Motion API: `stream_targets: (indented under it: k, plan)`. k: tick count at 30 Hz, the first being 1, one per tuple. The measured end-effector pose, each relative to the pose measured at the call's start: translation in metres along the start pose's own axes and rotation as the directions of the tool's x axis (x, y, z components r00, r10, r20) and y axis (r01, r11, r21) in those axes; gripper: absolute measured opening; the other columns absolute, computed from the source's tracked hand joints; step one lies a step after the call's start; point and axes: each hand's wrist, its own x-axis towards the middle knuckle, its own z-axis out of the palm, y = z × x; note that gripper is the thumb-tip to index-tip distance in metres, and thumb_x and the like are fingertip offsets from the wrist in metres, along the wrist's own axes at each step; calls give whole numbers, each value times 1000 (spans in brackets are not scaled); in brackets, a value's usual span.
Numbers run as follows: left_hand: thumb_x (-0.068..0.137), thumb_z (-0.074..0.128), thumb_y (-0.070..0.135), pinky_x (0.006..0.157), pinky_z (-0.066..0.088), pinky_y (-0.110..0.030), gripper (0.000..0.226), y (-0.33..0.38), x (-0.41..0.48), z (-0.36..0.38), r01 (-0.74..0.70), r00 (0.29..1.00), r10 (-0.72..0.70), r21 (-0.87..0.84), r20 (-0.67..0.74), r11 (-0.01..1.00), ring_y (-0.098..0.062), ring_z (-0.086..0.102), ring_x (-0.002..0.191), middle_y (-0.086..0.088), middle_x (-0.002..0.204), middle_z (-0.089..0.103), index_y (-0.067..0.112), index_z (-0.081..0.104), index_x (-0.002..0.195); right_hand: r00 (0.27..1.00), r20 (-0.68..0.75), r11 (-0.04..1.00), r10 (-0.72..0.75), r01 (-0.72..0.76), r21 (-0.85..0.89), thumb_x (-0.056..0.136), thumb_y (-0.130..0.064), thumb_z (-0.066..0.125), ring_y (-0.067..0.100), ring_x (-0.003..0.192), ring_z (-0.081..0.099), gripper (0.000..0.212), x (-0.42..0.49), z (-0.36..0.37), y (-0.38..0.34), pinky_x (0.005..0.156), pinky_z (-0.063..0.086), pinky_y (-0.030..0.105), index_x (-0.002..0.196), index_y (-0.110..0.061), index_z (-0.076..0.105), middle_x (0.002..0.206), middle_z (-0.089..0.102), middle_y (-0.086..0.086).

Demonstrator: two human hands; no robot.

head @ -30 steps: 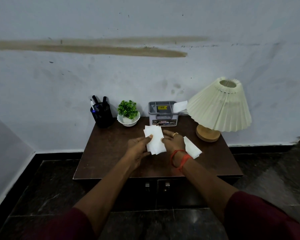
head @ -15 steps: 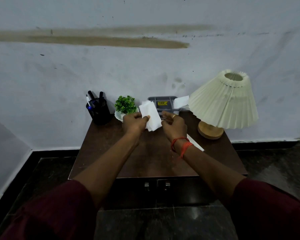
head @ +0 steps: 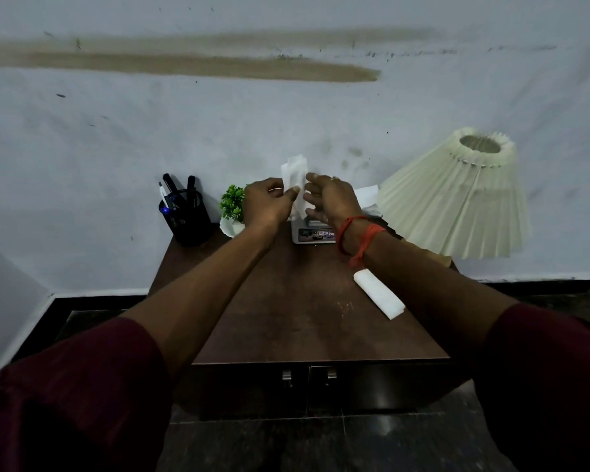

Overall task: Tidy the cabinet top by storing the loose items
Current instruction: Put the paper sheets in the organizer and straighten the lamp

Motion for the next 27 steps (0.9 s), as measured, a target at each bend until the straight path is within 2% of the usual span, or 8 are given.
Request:
stream_targets:
  k: [3,5,7,10,17,20,24,27]
  plan:
    - [71,77,29,82,58,-52,20,1,9,7,40,997,-34,-92,67,995,-27,73,87,-10,86,76,13,76,83,1000,10,999,11,-12,46,94,-19,47,17,98,59,27,10,2,-5,68,48,28,115,-7,60,104,61,5]
    - [69,75,46,86,57,-50,30,6,14,9,91,993,-77,-158,89,983,-28,73,90,-8,87,76,17,76,76,1000,15,998,3,-4,59,95,-20,45,17,97,60,25,17,5,-7,66,48,27,110,-8,61,105,63,6]
    - [76,66,54,82,59,-42,42,12,17,8,164,984,-141,-242,111,956,-27,73,91,-11,95,76,14,75,84,1000,10,999,-13,12,47,95,-23,44,16,91,60,27,24,8,-7,61,46,24,107,-9,62,103,64,6]
    - [93,51,49,78,59,-33,50,13,26,7,230,970,-186,-334,159,914,-27,71,96,-15,106,72,4,68,105,1000,9,999,0,0,43,95,-26,43,19,81,58,22,33,11,-6,62,45,25,100,-12,60,97,62,9]
    - [97,41,52,83,56,-36,47,12,32,9,282,952,-214,-354,220,892,-25,67,96,-14,109,70,10,63,104,998,27,997,58,-60,57,97,-29,42,22,80,56,20,46,16,2,66,44,27,105,-16,54,100,57,14]
    - [97,39,53,79,55,-33,43,9,32,13,300,942,-220,-347,253,889,-20,67,85,-7,95,71,17,63,91,997,17,997,78,-79,21,99,-32,38,26,87,61,27,52,14,4,70,50,30,113,-15,54,103,60,19]
    - [97,38,53,73,54,-29,43,7,31,18,318,935,-233,-344,267,883,-16,66,79,-3,86,68,18,61,86,994,39,994,106,-107,33,100,-38,36,18,71,59,42,54,10,8,55,48,26,130,-12,50,98,61,9]
    - [97,36,54,71,54,-29,45,4,31,19,327,932,-244,-335,267,884,-18,65,81,-4,88,68,17,61,89,991,43,992,125,-126,16,99,-41,37,22,80,62,45,54,9,8,56,48,27,128,-10,52,109,62,14]
